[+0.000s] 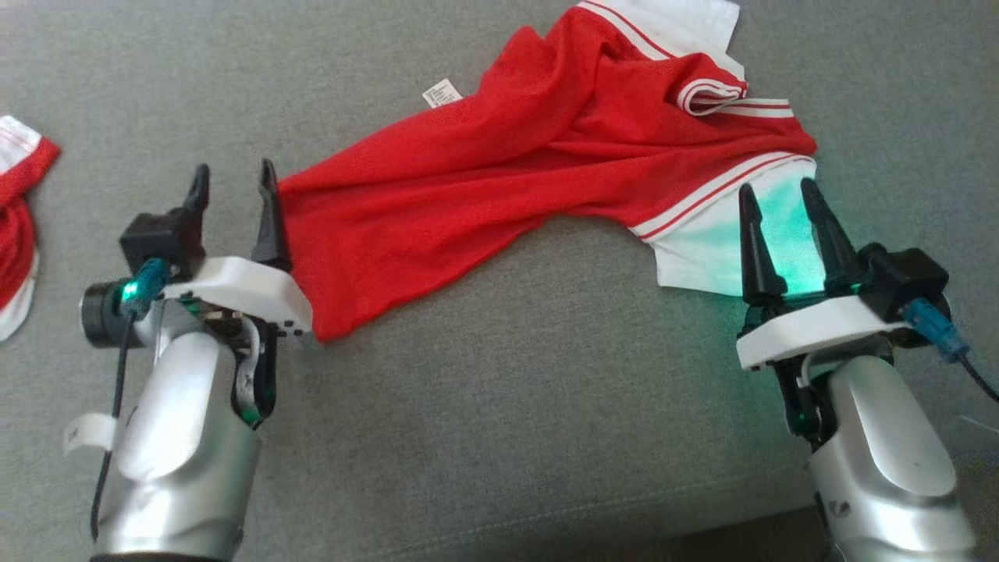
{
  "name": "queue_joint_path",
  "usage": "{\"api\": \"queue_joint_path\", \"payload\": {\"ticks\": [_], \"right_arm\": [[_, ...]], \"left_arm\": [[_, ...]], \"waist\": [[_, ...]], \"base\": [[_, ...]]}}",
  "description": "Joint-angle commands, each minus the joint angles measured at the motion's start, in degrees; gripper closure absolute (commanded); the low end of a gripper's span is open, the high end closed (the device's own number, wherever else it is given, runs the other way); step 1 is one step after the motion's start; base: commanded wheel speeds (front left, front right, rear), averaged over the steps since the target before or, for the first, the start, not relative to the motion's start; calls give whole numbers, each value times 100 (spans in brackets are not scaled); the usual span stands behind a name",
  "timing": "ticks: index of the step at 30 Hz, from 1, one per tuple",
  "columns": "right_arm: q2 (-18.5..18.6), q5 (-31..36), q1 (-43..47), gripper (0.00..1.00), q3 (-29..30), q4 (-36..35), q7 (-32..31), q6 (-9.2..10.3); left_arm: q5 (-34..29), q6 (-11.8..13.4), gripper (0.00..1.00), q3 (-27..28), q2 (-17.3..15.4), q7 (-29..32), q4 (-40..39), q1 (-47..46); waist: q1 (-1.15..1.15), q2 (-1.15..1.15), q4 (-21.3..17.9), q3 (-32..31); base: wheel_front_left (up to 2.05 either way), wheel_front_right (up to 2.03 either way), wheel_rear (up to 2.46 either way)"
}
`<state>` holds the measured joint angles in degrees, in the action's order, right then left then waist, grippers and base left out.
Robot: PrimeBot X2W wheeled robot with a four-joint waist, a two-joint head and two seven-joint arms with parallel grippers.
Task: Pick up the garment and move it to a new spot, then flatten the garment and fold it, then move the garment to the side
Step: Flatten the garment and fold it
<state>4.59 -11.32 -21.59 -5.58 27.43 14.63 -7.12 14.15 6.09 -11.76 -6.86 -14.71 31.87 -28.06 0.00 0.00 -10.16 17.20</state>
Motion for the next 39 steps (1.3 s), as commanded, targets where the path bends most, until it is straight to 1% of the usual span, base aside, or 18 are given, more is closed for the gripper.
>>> {"api": "queue_joint_path", "payload": {"ticks": [1, 8, 12, 19, 26, 39], "right_arm": [[-53, 66, 41, 0, -79, -247, 37, -36], [-139, 291, 289, 0, 77, -426, 37, -36], [-161, 408, 458, 0, 156, -408, 37, -36], [-169, 355, 762, 0, -70, -312, 37, -36], [-170, 304, 928, 0, -244, -171, 37, -36], [-170, 216, 1189, 0, -215, -105, 37, -36]], "left_arm": [[-74, 44, 0, 249, -103, -29, -275, 66], [-294, 63, 0, 581, 85, -29, -824, 831], [-415, 11, 0, 655, 190, -29, -1029, 1319], [-568, -56, 0, 626, 322, -29, -1229, 2023], [-637, -62, 0, 623, 372, -29, -1297, 2451], [-756, -103, 0, 590, 394, -29, -1321, 2792]], "waist": [[0, 0, 49, -87], [0, 0, 171, -506], [0, 0, 248, -772], [0, 0, 425, -1133], [0, 0, 550, -1354], [0, 0, 716, -1579]], "base": [[0, 0, 0], [0, 0, 0], [0, 0, 0], [0, 0, 0], [0, 0, 0], [0, 0, 0]]}}
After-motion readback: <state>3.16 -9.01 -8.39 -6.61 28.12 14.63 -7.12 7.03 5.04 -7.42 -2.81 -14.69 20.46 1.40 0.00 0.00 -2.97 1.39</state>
